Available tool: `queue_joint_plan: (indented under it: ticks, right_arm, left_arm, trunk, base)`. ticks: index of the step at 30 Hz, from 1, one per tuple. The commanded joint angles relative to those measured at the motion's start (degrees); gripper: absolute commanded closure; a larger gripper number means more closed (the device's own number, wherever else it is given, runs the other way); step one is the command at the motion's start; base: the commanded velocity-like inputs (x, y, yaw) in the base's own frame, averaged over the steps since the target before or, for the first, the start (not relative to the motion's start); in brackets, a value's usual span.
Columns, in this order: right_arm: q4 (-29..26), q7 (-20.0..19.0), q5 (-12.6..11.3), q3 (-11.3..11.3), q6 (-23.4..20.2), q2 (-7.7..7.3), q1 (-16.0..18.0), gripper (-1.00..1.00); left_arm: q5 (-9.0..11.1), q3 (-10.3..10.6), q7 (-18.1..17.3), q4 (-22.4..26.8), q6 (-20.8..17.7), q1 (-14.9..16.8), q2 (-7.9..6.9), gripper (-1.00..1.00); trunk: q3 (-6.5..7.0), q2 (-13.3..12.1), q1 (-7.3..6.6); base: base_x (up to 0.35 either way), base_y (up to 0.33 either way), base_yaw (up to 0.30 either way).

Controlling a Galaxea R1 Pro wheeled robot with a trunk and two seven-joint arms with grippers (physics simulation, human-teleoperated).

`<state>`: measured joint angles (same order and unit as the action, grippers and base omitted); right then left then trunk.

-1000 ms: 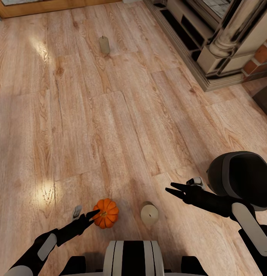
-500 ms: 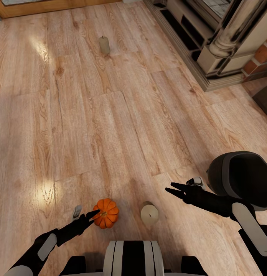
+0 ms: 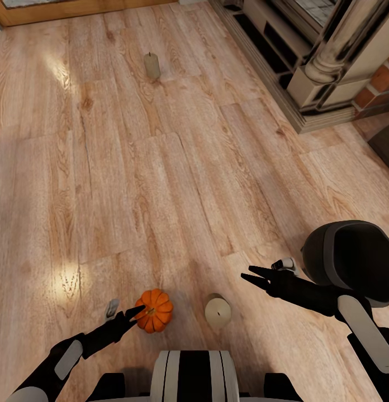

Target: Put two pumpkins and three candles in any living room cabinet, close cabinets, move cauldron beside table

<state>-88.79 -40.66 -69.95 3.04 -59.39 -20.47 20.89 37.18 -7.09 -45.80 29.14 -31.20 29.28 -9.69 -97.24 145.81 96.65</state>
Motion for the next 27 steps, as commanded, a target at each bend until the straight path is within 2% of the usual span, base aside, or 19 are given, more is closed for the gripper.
queue_joint_plan:
  ticks: [1, 27]
  right_arm:
    - [0.02, -0.3, 0.17, 0.03, -0.11, -0.02, 0.03, -1.0]
    - [0.09, -0.3, 0.17, 0.03, -0.11, -0.01, 0.03, -1.0]
  left_arm:
    - [-1.15, 0.16, 4.71, -0.14, 0.26, -0.02, 0.02, 1.0]
    - [-1.01, 0.15, 3.94, -0.14, 0.26, -0.01, -0.06, 1.0]
  trunk:
    - [-0.03, 0.01, 0.0]
    - [-0.03, 0.01, 0.0]
  base:
    - [0.0, 0.0, 0.0]
    - [0.0, 0.0, 0.0]
